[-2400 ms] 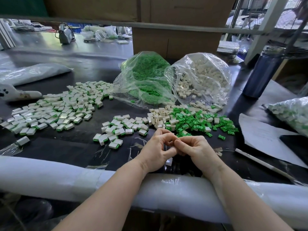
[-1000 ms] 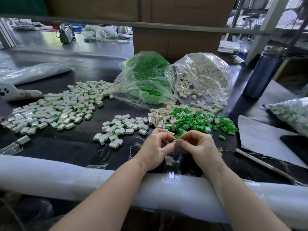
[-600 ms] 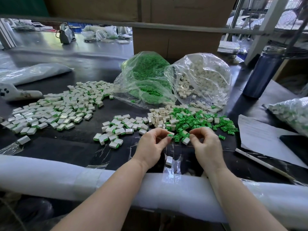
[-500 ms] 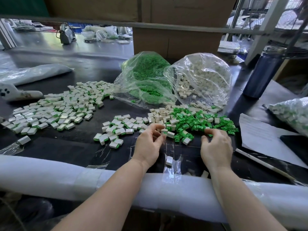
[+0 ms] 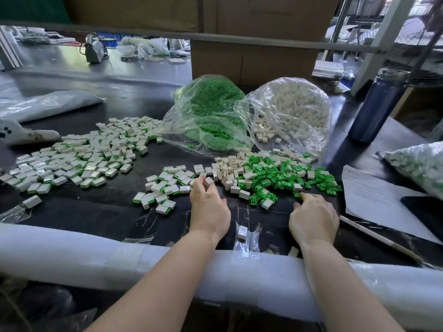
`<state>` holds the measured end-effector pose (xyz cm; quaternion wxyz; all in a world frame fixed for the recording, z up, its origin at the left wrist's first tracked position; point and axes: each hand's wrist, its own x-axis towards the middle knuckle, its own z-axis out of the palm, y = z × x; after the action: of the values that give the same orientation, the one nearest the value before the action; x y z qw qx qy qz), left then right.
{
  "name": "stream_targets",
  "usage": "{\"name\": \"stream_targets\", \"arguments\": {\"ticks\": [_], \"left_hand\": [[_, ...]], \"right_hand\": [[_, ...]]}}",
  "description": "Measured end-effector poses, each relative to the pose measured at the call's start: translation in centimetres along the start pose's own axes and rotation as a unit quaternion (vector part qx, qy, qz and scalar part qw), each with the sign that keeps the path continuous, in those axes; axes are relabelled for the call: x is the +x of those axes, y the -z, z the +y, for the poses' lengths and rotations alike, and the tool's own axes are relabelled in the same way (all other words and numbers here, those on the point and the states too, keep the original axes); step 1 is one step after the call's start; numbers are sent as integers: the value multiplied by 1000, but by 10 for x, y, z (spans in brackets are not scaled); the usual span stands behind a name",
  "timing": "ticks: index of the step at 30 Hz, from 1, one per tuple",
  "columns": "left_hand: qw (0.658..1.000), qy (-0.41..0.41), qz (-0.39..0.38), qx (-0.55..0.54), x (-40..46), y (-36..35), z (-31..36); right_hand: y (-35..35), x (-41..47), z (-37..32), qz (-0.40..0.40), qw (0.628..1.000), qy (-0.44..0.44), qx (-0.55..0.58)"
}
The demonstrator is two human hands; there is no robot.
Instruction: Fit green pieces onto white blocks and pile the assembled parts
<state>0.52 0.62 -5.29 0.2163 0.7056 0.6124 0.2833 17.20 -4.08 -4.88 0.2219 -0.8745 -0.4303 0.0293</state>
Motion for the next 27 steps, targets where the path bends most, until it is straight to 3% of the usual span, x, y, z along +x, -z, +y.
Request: {"name": "stream_targets", "arguments": {"ticks": [11, 21, 27], "left_hand": [[978, -152, -73, 122, -4, -9, 0], [990, -137, -27, 37, -3, -8, -2], [984, -143, -56, 95, -2, -10, -2]], "right_hand": [[-3, -3, -2, 15, 999, 20, 24], [-3, 0, -2, -1, 997, 2, 73], [-2, -3, -4, 11, 996, 21, 91]]}}
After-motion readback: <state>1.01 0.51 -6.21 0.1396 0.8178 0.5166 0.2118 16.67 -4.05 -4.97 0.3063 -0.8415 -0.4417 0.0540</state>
